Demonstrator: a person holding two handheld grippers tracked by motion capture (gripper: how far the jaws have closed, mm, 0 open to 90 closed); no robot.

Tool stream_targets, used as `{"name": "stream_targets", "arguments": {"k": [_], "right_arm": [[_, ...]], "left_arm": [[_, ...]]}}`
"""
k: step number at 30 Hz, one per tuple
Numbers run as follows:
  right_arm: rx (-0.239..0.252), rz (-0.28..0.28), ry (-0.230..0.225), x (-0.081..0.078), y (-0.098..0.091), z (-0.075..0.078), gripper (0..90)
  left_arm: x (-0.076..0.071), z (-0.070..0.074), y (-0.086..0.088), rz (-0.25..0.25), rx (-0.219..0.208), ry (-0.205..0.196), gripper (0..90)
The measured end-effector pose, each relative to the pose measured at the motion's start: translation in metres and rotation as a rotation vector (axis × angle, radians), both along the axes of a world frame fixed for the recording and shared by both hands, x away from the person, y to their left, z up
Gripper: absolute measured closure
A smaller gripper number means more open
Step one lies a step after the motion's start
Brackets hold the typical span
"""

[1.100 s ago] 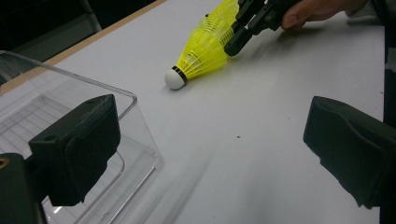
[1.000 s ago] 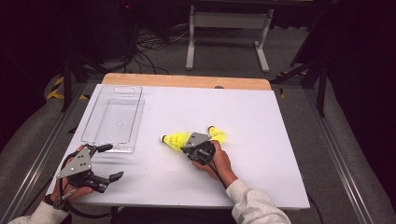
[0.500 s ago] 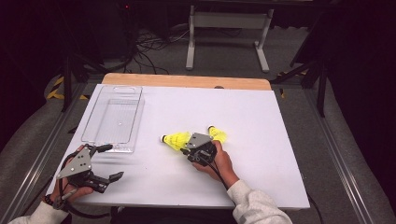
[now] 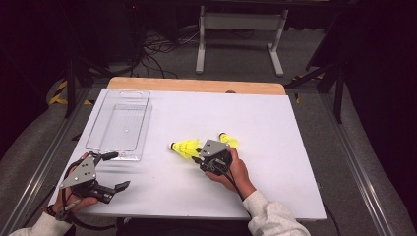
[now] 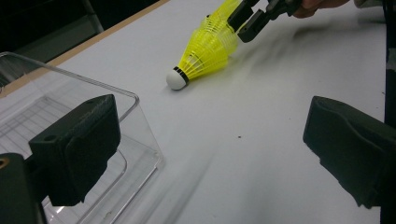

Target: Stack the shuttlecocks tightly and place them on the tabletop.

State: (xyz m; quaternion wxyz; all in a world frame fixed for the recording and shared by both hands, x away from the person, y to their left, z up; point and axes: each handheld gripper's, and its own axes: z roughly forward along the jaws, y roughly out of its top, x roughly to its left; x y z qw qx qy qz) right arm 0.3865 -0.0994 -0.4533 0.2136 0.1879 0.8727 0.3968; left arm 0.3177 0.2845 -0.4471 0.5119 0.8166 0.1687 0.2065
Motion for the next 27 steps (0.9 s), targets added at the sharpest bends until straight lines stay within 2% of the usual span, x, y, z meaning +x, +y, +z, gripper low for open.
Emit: {"name": "stream_targets", "arguments": {"k": [18,21,27], "right_arm": [[0.021,0.01,-0.044,-0.014,-0.014,0.021,59.9],[0.032,0.002,-0.056,-0.017,-0.017,0.025,55.7],[0.034,-0.039,-0.079,-0.019,-0.027,0.03,38.3]], "left_arm": [[0.0,0.0,0.0,-0.007,0.004,-0.001,5.0],[-0.001,0.0,0.0,-0.007,0.006,-0.002,5.1],[-0.001,0.001,-0.001,-0.008,0.008,-0.001,5.1]]}}
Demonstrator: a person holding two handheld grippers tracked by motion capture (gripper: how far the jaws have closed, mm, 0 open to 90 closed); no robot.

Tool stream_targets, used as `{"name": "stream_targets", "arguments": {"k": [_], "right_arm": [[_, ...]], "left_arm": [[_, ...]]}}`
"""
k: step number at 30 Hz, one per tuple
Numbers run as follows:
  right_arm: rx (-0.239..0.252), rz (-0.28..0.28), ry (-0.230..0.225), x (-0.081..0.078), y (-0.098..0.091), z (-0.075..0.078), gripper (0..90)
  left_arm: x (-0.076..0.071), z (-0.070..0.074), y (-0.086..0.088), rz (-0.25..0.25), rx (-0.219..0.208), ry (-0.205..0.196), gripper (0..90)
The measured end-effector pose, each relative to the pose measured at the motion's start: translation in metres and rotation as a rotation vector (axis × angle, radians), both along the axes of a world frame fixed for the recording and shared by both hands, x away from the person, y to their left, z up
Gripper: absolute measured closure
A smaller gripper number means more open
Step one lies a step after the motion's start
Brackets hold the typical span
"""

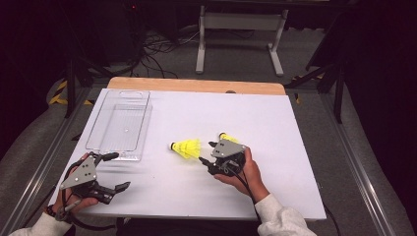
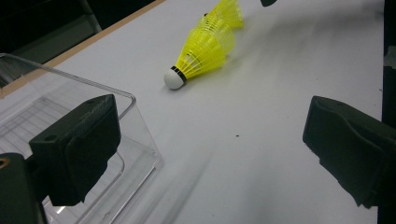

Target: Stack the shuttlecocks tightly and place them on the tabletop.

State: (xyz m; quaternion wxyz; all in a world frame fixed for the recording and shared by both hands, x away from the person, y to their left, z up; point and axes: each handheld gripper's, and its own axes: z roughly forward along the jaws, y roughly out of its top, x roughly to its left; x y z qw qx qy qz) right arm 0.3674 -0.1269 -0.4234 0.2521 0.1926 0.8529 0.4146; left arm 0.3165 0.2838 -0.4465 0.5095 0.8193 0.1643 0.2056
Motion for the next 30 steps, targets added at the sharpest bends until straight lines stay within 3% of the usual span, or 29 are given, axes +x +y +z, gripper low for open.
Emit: {"name": "stream_targets", "arguments": {"k": [9,12,27,30], "right_arm": [[0.005,-0.046,-0.023,-0.005,-0.018,0.005,26.2],[0.002,-0.084,-0.036,-0.007,-0.022,0.005,18.9],[0.022,-0.164,-0.02,-0.009,-0.041,-0.004,12.4],[0.048,-0.187,-0.006,-0.009,-0.044,-0.008,12.4]], "left_arm": [[0.0,0.0,-0.001,-0.002,0.0,0.002,5.1],[0.0,0.0,-0.001,-0.003,0.003,0.003,5.1],[0.0,0.0,-0.001,-0.002,0.001,0.003,5.1],[0.0,0.0,-0.001,-0.002,0.003,0.004,5.0]]}}
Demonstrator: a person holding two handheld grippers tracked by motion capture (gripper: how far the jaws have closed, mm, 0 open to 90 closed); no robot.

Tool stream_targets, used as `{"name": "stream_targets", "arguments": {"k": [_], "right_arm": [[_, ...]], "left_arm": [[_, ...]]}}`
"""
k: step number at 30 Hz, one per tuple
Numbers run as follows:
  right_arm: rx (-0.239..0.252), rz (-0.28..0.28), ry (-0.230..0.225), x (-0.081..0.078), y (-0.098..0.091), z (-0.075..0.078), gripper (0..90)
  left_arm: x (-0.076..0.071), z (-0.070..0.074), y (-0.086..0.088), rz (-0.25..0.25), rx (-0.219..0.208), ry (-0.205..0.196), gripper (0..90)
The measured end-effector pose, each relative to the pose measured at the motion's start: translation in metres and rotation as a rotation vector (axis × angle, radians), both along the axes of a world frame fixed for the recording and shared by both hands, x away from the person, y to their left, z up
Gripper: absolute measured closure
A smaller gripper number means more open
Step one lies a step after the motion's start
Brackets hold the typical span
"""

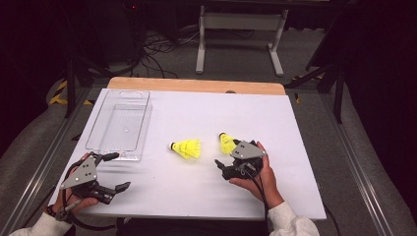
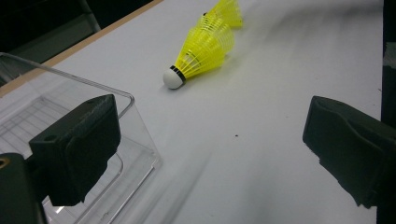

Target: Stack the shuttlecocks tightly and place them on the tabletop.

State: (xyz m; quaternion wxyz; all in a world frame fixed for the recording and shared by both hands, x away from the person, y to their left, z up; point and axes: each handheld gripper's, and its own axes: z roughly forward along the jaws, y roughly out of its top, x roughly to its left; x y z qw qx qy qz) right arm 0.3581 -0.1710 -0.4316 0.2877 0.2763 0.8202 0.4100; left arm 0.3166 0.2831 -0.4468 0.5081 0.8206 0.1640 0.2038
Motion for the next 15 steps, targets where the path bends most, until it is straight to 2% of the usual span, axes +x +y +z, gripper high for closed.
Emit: {"name": "stream_targets", "arguments": {"k": [4,6,9,12,15], "right_arm": [[0.0,-0.011,0.015,0.0,-0.002,-0.006,14.2],[0.013,-0.009,0.033,0.001,-0.002,-0.01,18.4],[-0.025,-0.007,0.044,0.002,0.003,-0.017,22.2],[-0.021,-0.008,0.069,0.005,0.006,-0.023,23.4],[-0.038,-0.02,0.082,0.011,0.01,-0.028,25.7]], "left_arm": [[0.0,0.0,0.0,0.001,-0.002,-0.001,5.0],[0.0,0.0,0.0,0.001,-0.001,-0.001,5.0],[0.0,0.0,0.0,0.0,0.0,-0.001,5.0],[0.0,0.0,0.0,0.0,0.0,-0.001,5.0],[0.0,0.0,-0.001,-0.003,0.007,-0.001,5.1]]}}
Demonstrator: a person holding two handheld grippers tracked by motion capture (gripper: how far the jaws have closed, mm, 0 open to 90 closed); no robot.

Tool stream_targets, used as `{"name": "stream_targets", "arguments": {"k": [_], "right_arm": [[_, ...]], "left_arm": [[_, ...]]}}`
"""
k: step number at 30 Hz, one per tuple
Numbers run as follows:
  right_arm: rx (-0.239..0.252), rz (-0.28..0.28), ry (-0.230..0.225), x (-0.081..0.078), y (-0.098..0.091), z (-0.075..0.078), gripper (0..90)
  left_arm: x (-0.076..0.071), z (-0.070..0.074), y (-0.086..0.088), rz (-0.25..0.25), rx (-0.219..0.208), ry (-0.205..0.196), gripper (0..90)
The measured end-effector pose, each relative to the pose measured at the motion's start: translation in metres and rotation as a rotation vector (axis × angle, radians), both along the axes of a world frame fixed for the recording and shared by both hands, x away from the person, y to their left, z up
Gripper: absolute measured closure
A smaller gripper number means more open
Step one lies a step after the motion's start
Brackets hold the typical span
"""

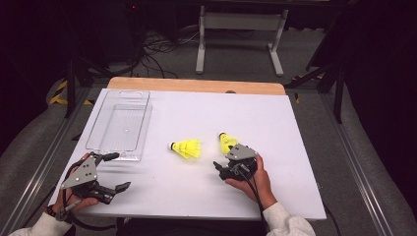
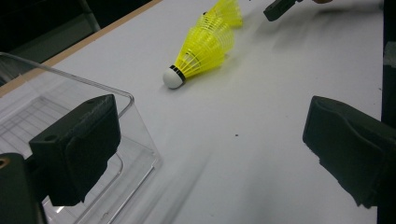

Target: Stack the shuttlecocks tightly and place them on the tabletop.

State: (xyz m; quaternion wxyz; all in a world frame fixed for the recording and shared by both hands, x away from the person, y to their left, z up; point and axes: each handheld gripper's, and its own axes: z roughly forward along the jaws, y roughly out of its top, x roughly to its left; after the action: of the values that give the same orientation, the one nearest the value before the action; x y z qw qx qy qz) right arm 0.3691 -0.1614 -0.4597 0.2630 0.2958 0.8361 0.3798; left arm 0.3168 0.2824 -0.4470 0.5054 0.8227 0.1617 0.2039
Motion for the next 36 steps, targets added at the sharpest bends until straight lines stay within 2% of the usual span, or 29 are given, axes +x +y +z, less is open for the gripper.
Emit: {"name": "stream_targets", "arguments": {"k": [3,7,12,15,17,27,29,32,36], "right_arm": [[0.019,-0.03,0.016,0.008,0.001,-0.004,27.2],[0.001,-0.044,0.023,0.014,0.004,-0.008,30.6],[-0.021,-0.067,0.013,0.022,0.011,-0.012,40.6],[-0.032,-0.078,0.006,0.024,0.013,-0.013,46.8],[-0.023,-0.08,0.008,0.025,0.013,-0.012,47.6],[-0.008,-0.102,-0.009,0.029,0.014,-0.011,63.8],[-0.022,-0.126,-0.013,0.03,0.015,-0.012,66.6],[-0.014,-0.155,-0.01,0.032,0.012,-0.012,74.4],[-0.008,-0.17,-0.012,0.032,0.011,-0.012,79.6]], "left_arm": [[0.0,0.0,0.0,0.001,-0.001,0.002,5.1],[0.001,-0.001,-0.001,0.0,0.002,0.003,5.1],[0.001,-0.001,-0.001,-0.001,0.006,0.005,5.1],[0.001,-0.001,-0.001,-0.001,0.008,0.006,5.1],[0.001,-0.001,-0.001,-0.001,0.008,0.007,5.2],[0.001,-0.002,-0.002,-0.003,0.015,0.008,5.2],[0.001,-0.001,-0.002,-0.003,0.014,0.007,5.3],[0.001,-0.001,-0.001,-0.002,0.013,0.007,5.4],[0.001,-0.002,-0.002,-0.004,0.015,0.008,5.4]]}}
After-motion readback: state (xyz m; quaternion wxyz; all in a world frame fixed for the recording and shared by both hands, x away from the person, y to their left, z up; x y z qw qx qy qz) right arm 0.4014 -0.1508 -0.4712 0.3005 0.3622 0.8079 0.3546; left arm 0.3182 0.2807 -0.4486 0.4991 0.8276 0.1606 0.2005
